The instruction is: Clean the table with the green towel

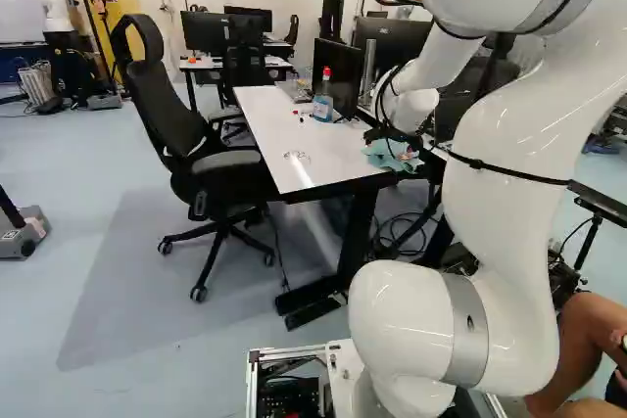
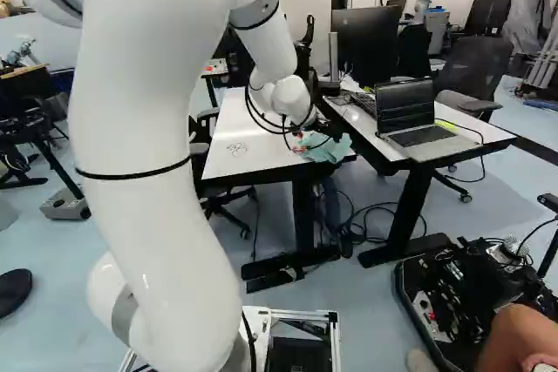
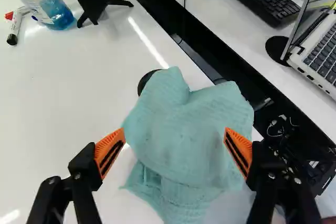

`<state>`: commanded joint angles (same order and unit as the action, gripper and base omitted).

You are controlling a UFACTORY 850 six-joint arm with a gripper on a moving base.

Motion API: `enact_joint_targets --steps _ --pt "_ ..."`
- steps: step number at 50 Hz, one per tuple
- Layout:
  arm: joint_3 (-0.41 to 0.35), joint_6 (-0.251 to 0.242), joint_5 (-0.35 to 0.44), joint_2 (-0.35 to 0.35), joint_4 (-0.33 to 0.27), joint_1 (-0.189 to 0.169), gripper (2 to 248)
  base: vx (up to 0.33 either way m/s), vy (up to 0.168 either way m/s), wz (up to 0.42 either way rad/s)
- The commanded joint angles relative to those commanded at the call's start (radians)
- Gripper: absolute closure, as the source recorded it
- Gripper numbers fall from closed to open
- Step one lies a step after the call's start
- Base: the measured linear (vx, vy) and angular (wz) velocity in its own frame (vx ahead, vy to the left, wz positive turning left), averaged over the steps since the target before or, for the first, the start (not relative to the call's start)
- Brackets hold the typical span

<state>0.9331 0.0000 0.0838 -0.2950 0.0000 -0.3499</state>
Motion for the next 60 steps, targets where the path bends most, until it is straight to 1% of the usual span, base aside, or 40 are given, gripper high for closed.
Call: enact_joint_targets --steps 9,50,51,55,56,60 --pt "0.028 0.0 -0.033 -0.023 0.0 -0.007 3 0.0 0.0 0.0" --pt "0.033 0.0 -0.033 -0.027 0.0 -0.009 3 0.0 0.0 0.0" --pt "0.033 0.0 -0.033 -0.027 0.0 -0.009 19 0.0 0.0 0.0" --pt "0.033 0.0 -0.033 -0.027 0.0 -0.009 19 0.0 0.0 0.0" --pt "0.033 0.0 -0.033 -0.027 0.0 -0.009 57 0.0 0.0 0.0" --pt "0.033 0.0 -0.033 -0.027 0.0 -0.009 57 0.0 0.0 0.0"
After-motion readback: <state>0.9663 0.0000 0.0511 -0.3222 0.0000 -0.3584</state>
